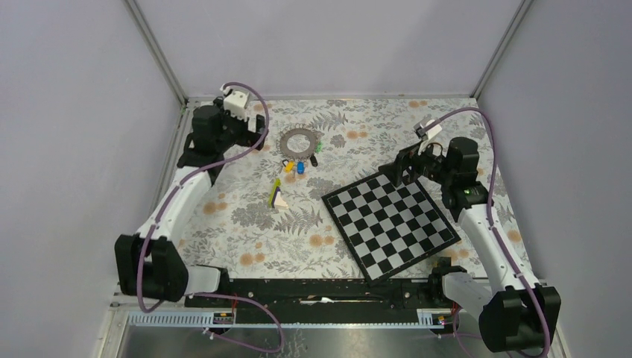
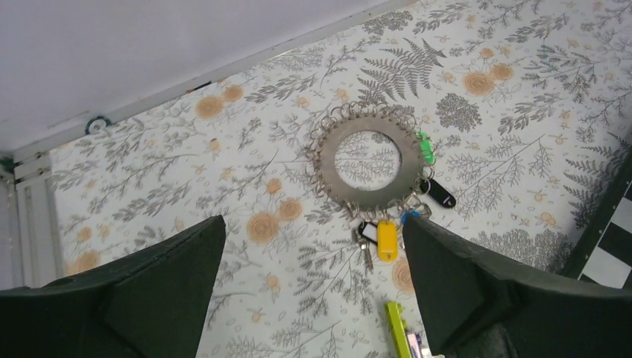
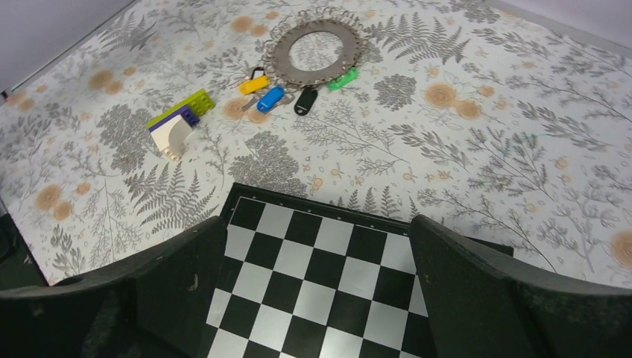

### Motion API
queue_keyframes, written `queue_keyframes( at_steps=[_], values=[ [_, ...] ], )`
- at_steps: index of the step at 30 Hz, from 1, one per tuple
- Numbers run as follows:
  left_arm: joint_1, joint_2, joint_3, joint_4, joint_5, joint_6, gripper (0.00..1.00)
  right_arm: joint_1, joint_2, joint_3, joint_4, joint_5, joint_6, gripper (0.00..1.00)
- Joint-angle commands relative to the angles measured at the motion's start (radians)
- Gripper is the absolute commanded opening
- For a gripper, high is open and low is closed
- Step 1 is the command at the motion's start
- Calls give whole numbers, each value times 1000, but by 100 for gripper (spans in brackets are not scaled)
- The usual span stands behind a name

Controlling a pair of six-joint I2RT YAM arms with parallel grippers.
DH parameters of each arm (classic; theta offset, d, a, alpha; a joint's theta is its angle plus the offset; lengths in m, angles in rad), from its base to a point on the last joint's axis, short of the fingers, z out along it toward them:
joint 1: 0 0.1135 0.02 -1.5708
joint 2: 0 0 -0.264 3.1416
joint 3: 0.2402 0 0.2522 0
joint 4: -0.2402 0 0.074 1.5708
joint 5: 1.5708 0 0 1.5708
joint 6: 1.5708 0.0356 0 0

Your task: Put the keys on the keyring

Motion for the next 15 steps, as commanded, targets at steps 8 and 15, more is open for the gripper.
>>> queue_keyframes(
  at_steps=[8, 15],
  values=[
    [40, -403, -274, 132, 85, -74, 99, -5, -117, 81, -180, 193, -20, 100],
    [40, -513, -232, -53, 91, -82, 99, -13, -205, 93, -264, 212, -60, 100]
  ],
)
